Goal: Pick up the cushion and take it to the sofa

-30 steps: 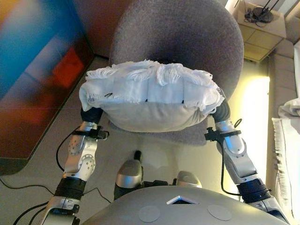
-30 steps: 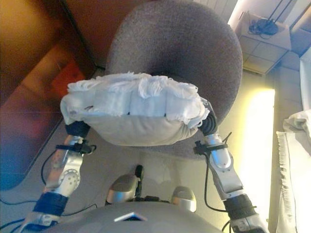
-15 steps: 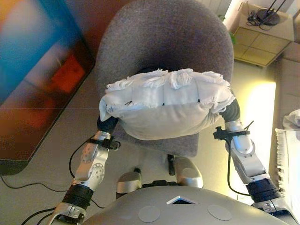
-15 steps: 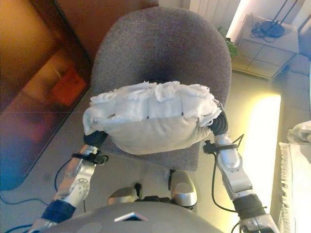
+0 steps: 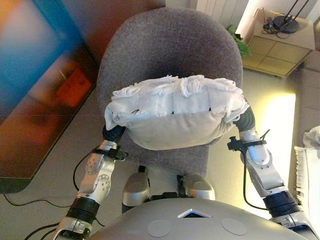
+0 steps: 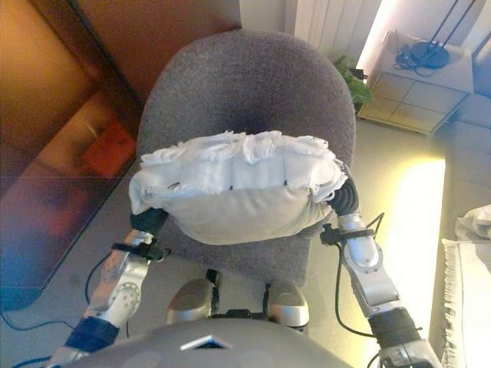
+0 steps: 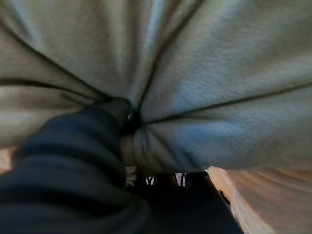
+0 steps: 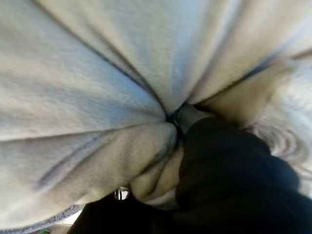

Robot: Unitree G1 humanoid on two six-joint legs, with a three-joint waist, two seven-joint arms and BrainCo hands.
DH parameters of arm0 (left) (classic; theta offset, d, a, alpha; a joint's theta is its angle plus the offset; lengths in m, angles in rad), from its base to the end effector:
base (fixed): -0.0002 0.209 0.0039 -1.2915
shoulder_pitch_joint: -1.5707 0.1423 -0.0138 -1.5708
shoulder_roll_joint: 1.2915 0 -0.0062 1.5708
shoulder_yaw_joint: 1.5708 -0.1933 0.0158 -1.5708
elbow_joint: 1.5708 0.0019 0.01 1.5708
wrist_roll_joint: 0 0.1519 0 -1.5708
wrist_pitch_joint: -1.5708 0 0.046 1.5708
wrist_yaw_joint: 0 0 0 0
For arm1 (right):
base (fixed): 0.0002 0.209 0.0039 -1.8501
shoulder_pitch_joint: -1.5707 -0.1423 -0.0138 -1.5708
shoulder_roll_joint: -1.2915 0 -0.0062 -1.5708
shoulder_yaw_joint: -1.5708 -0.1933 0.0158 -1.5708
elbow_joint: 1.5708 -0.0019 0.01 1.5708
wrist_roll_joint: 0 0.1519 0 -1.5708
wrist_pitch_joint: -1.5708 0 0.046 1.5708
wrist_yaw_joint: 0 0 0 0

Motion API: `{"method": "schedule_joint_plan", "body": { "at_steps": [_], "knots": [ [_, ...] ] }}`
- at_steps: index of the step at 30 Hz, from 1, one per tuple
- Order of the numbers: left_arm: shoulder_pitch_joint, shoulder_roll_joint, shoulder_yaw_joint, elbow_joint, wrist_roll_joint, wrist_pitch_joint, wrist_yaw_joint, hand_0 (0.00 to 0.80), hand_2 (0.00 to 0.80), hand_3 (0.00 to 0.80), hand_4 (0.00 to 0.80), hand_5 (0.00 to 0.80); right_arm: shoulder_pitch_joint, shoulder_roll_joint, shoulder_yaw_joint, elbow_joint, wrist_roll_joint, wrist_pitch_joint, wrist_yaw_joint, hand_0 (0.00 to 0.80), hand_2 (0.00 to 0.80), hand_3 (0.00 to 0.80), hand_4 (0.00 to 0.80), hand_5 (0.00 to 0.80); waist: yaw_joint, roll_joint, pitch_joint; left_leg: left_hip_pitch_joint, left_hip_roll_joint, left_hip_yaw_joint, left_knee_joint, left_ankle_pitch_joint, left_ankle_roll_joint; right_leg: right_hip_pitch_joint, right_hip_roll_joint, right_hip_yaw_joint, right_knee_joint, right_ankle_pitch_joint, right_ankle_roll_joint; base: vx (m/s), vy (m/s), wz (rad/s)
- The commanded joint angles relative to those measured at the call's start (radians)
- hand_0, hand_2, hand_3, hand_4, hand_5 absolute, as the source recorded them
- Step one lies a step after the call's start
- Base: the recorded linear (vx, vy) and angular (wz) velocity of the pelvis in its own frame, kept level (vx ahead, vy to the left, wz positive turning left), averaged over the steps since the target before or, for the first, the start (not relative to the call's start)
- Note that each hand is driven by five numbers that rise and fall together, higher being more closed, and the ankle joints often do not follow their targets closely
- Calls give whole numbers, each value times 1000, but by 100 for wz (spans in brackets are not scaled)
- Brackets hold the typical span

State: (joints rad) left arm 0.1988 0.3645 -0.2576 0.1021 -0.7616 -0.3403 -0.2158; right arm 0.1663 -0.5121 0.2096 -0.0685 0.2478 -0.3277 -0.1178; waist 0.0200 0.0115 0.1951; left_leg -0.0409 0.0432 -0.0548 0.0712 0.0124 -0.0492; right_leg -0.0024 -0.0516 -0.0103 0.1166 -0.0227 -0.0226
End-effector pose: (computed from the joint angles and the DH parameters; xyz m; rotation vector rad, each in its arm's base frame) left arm 0.1612 0.1932 -0.0106 -0.4127 0.0225 -0.2174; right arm 0.1763 -0.2073 0.0357 -0.1930 -0.1580 0.1139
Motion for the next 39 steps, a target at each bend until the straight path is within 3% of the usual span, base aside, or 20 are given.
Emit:
{"method": "schedule_joint_plan", "body": {
  "at_steps": [1, 6, 15, 22, 27, 30, 32, 35, 39],
  "knots": [
    [-58, -9, -8, -137, -5, -76, -45, 800, 800, 800, 800, 800, -49, 21, 27, -121, 24, -71, 54, 800, 800, 800, 800, 800, 0, -39, -27, 14, -24, -3, -27, -12, -22, 131, -49, -10, -161, 12, 119, 158, 116, -49],
    [-90, 6, -37, -121, 3, -90, -37, 800, 800, 800, 800, 800, -47, 28, 26, -104, 31, -68, 37, 800, 800, 800, 800, 800, -22, -35, -21, 25, -27, 10, -44, -34, -6, 63, -58, -6, -139, 15, 133, 23, 80, -10],
    [-275, 23, -79, -70, 68, -113, 22, 800, 800, 800, 800, 800, -187, 86, 82, -35, -10, -92, -59, 800, 800, 800, 800, 800, -39, -38, 109, -77, -40, 62, -57, -22, 31, -94, -90, 30, -91, 41, 162, -131, 60, -8],
    [-432, -12, -143, 19, 120, -193, 106, 800, 800, 800, 800, 800, -313, 80, 118, 66, -67, -119, -94, 800, 800, 800, 800, 800, -40, -31, 181, -139, -51, 100, -51, -16, 34, -136, -93, 10, -110, 55, 159, -54, 70, -21],
    [-615, -67, -174, 170, 151, -209, 154, 800, 800, 800, 800, 800, -493, 89, 133, 189, -53, -85, -161, 800, 800, 800, 800, 800, -42, -35, 232, -190, -53, 95, -55, 1, 24, -178, -91, 18, -118, 67, 159, -50, -5, -6],
    [-752, -101, -175, 329, 137, -213, 177, 800, 800, 800, 800, 800, -622, 127, 164, 291, -64, -12, -218, 800, 800, 800, 800, 800, -51, -41, 264, -220, -48, 96, -51, 8, 14, -221, -87, 21, -109, 76, 156, -38, -19, 0],
    [-853, -111, -175, 415, 141, -196, 206, 800, 800, 800, 800, 800, -710, 148, 182, 346, -38, 48, -249, 800, 800, 800, 800, 800, -59, -54, 291, -265, -48, 104, -26, 13, 6, -268, -89, 18, -98, 91, 154, -108, -49, -1],
    [-989, -141, -179, 563, 149, -185, 263, 800, 800, 800, 800, 800, -849, 160, 208, 497, 17, 81, -282, 800, 800, 800, 800, 800, -66, -60, 324, -324, -45, 107, 11, 17, -4, -336, -92, 10, -65, 105, 152, -77, -1, 3],
    [-1086, -152, -193, 669, 159, -142, 345, 800, 800, 800, 800, 800, -983, 152, 222, 648, 83, 117, -296, 800, 800, 800, 800, 800, -72, -55, 325, -362, -39, 114, -12, 36, -12, -400, -83, 8, -53, 113, 152, 4, 30, -1]
  ]
}}
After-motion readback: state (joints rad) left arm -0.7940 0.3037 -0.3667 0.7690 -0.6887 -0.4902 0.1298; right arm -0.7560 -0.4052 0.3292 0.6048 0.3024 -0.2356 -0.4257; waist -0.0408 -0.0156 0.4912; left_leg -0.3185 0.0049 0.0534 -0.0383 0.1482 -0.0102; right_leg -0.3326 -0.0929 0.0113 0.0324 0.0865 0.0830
